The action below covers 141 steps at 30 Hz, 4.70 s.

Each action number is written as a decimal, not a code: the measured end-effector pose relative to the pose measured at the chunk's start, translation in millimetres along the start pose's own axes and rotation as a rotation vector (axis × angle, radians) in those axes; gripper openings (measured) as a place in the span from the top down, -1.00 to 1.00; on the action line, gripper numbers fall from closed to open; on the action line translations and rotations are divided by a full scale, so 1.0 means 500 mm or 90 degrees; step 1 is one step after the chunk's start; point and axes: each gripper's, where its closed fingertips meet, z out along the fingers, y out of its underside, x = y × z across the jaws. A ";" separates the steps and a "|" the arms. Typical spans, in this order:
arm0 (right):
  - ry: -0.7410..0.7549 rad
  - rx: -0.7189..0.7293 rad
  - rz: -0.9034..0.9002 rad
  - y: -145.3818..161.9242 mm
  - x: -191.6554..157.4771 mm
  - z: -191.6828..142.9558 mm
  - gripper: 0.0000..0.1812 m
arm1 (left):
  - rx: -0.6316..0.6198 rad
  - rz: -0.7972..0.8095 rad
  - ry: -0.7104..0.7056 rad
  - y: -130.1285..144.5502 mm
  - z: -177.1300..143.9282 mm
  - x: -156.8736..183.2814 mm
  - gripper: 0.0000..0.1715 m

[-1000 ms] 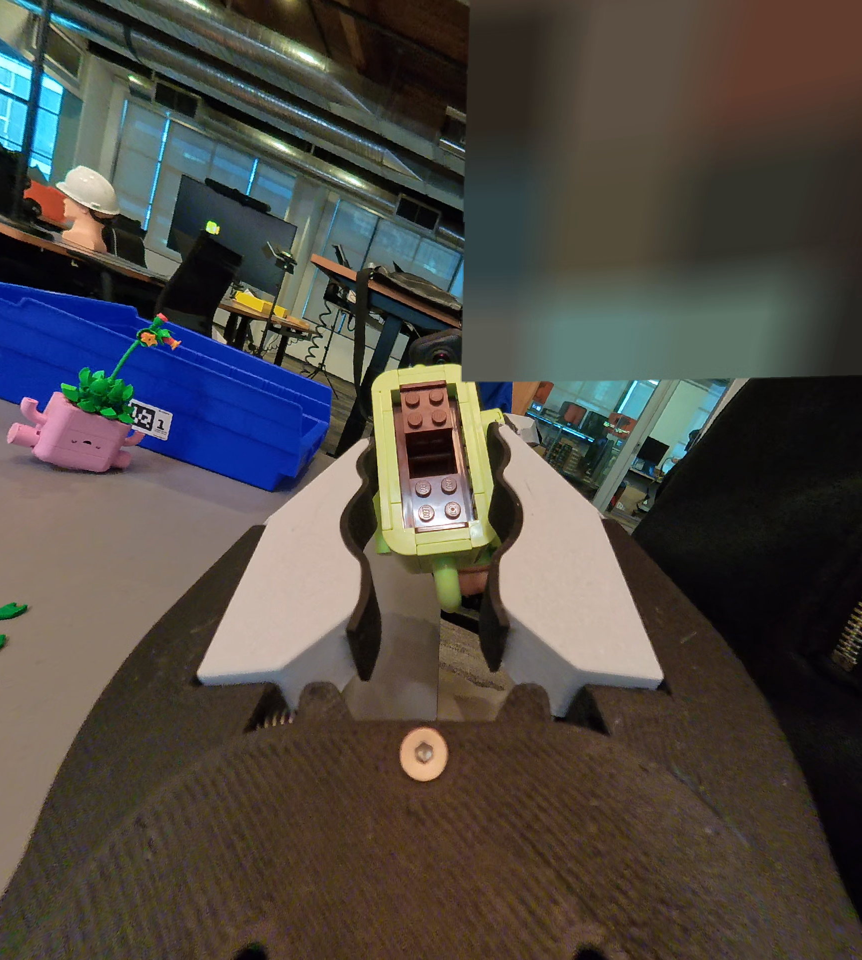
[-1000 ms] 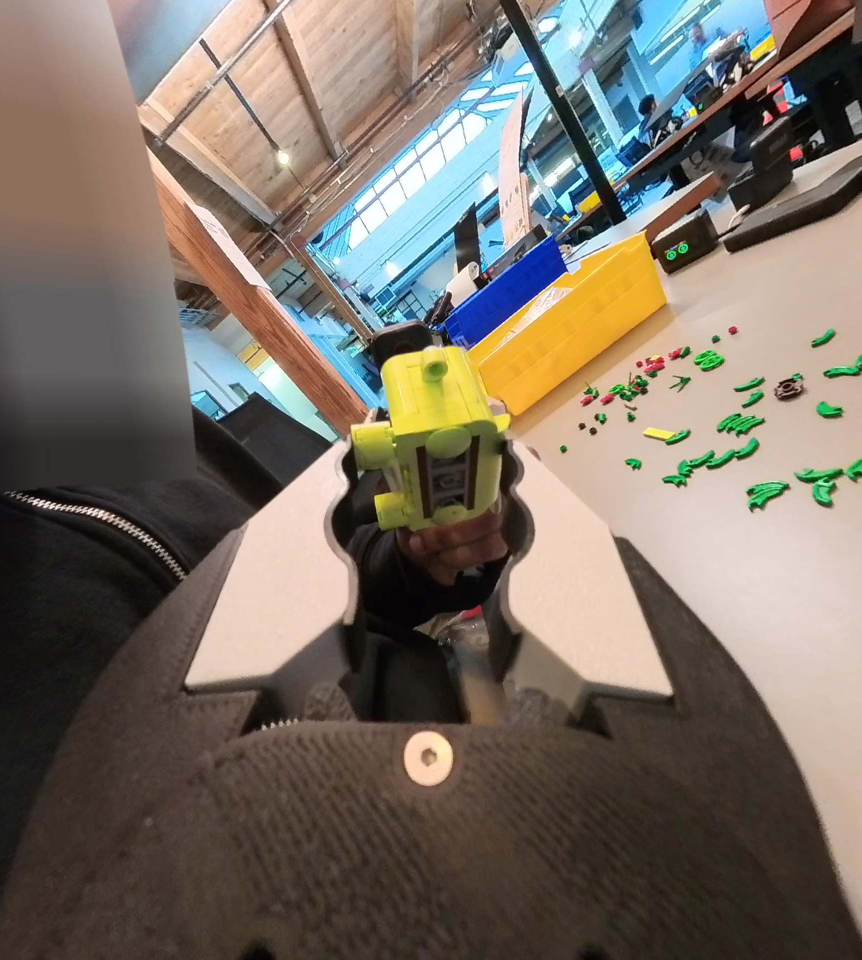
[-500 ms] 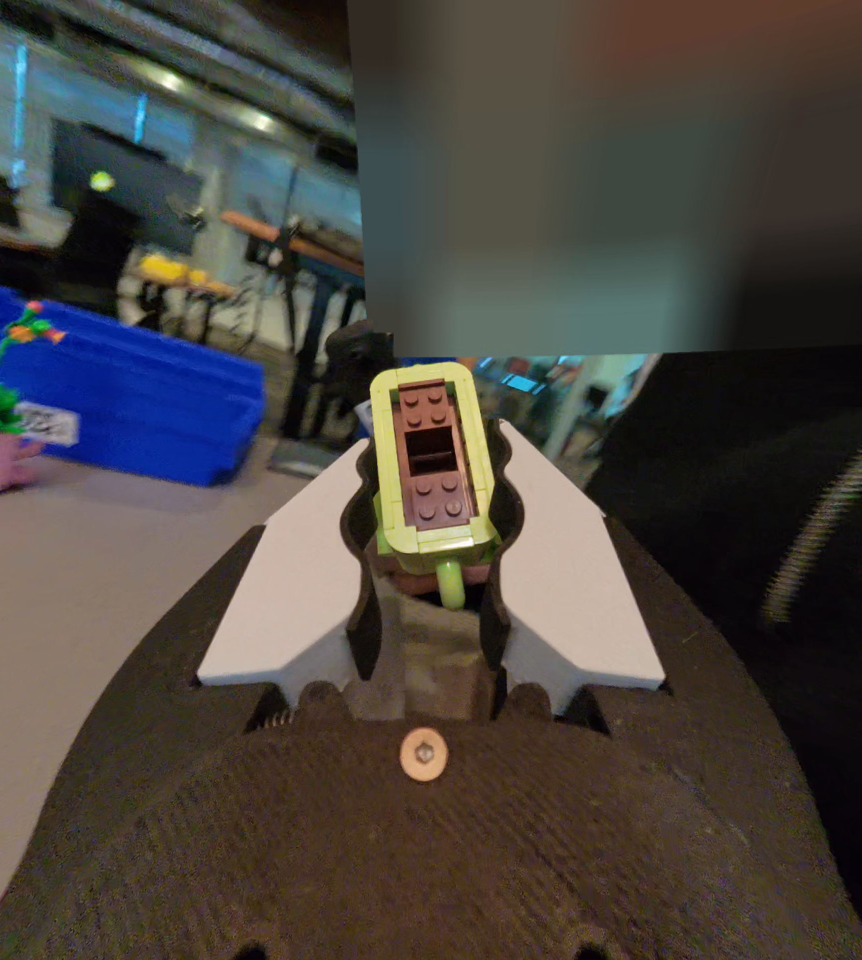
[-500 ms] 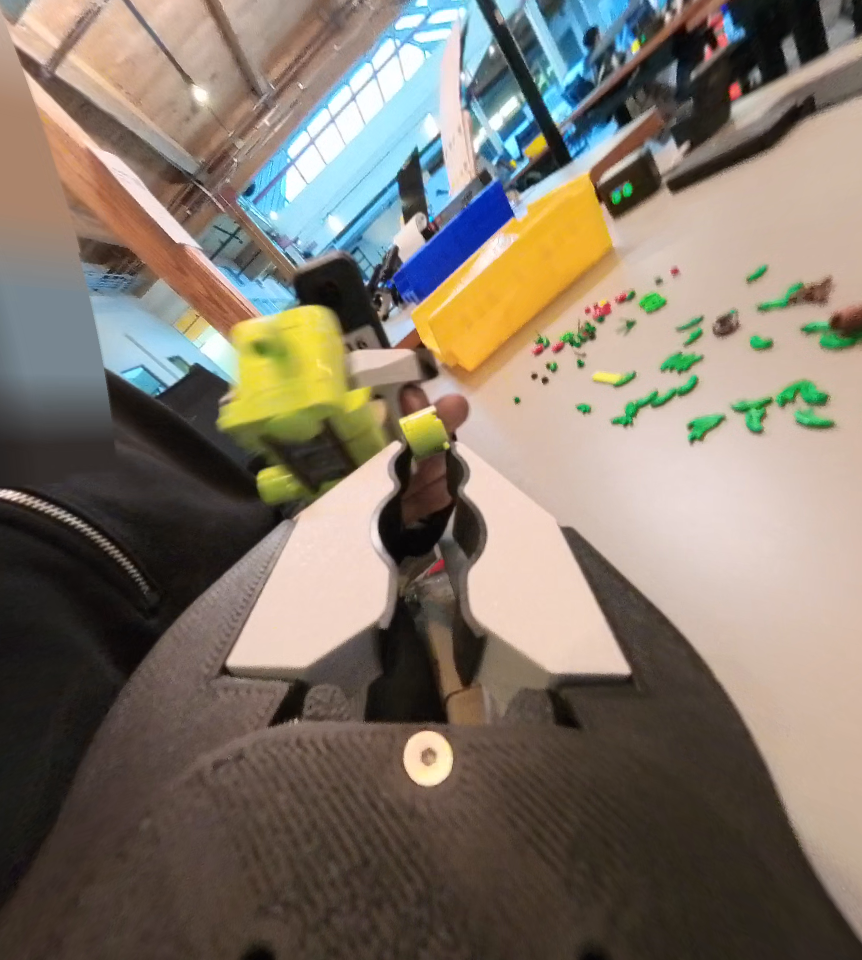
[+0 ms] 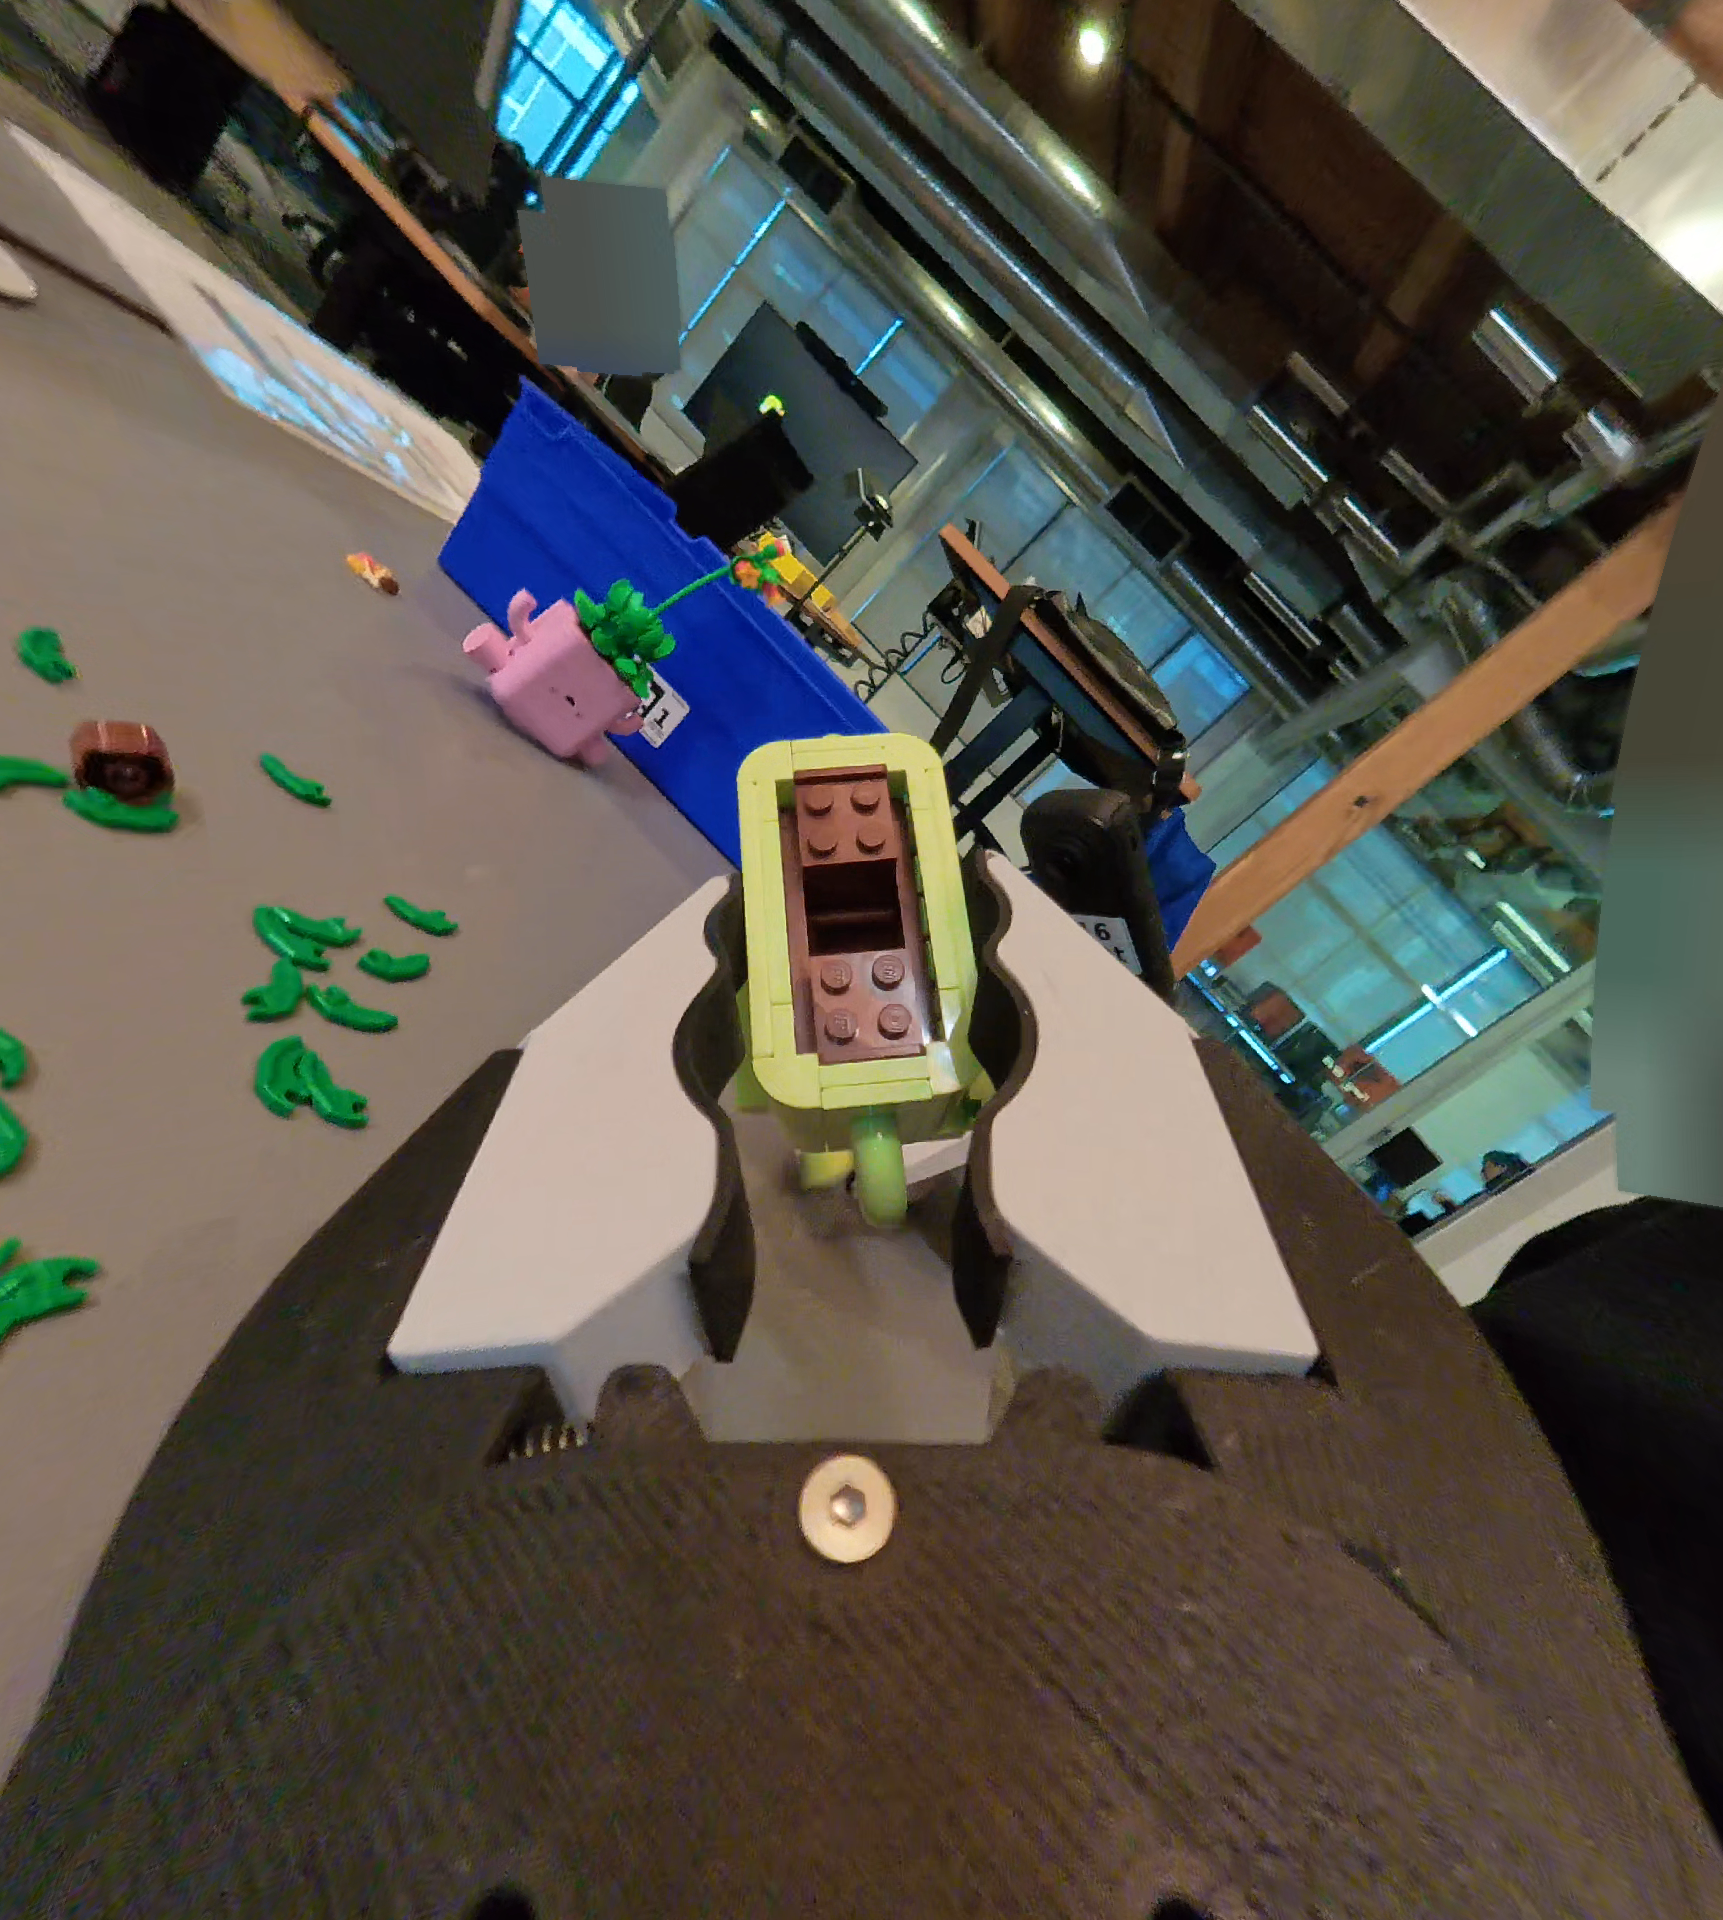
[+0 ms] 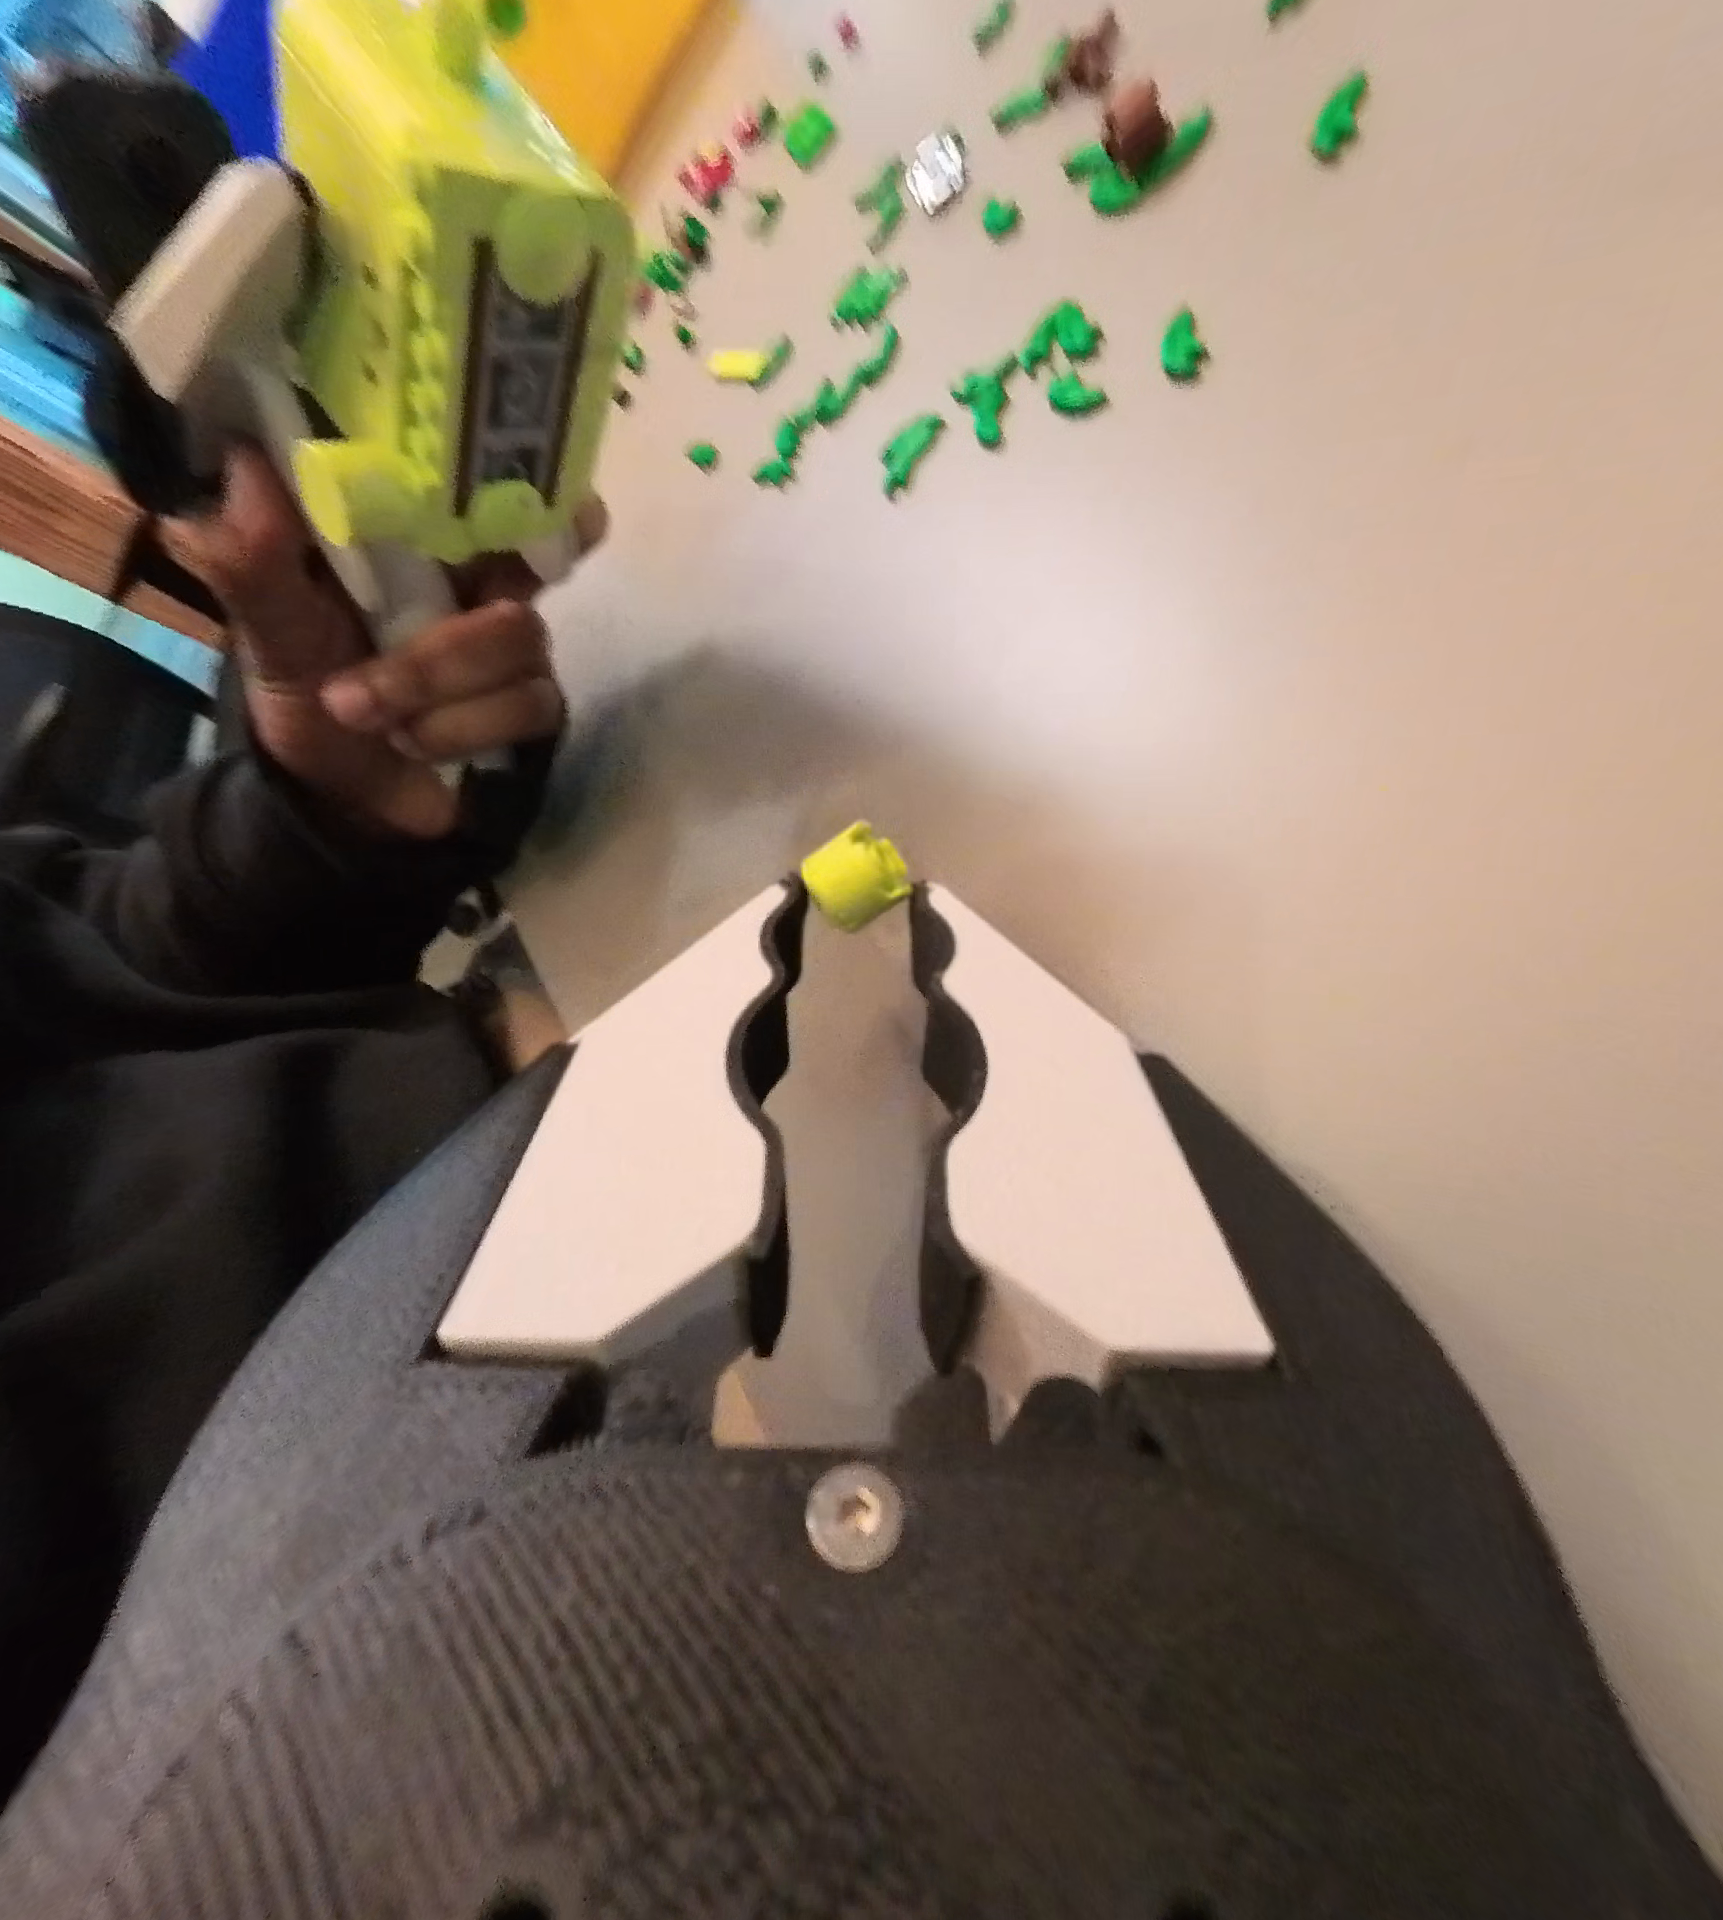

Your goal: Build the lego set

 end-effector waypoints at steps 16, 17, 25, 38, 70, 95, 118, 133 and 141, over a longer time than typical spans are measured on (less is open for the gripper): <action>0.172 0.020 -0.207 -0.028 0.032 -0.009 0.66 | -0.012 -0.076 -0.048 0.023 0.006 -0.041 0.53; 0.195 0.013 -0.240 -0.029 0.032 -0.004 0.66 | -0.012 -0.077 -0.049 0.023 0.006 -0.042 0.53; 0.244 -0.038 -0.310 -0.043 0.058 0.058 0.61 | -0.016 -0.072 -0.048 0.025 0.006 -0.040 0.53; 0.243 -0.038 -0.366 -0.047 0.053 0.060 0.87 | -0.199 -0.021 -0.151 0.107 0.021 -0.072 0.55; 0.221 -0.038 -0.337 -0.020 0.047 0.032 0.87 | -0.277 0.004 -0.229 0.109 -0.025 -0.123 0.43; 0.275 0.086 -0.676 -0.111 -0.136 0.013 0.88 | -0.217 0.093 -0.068 0.089 0.007 0.063 0.88; 0.090 0.328 -0.642 -0.163 -0.255 -0.050 0.85 | -0.126 -0.368 0.284 0.023 -0.006 0.192 0.88; 0.191 0.154 -0.690 -0.134 -0.211 -0.025 0.85 | -0.175 0.024 0.045 0.056 -0.004 0.152 0.86; 0.142 0.213 -0.711 -0.138 -0.244 -0.046 0.85 | -0.167 -0.182 0.163 0.051 -0.010 0.162 0.86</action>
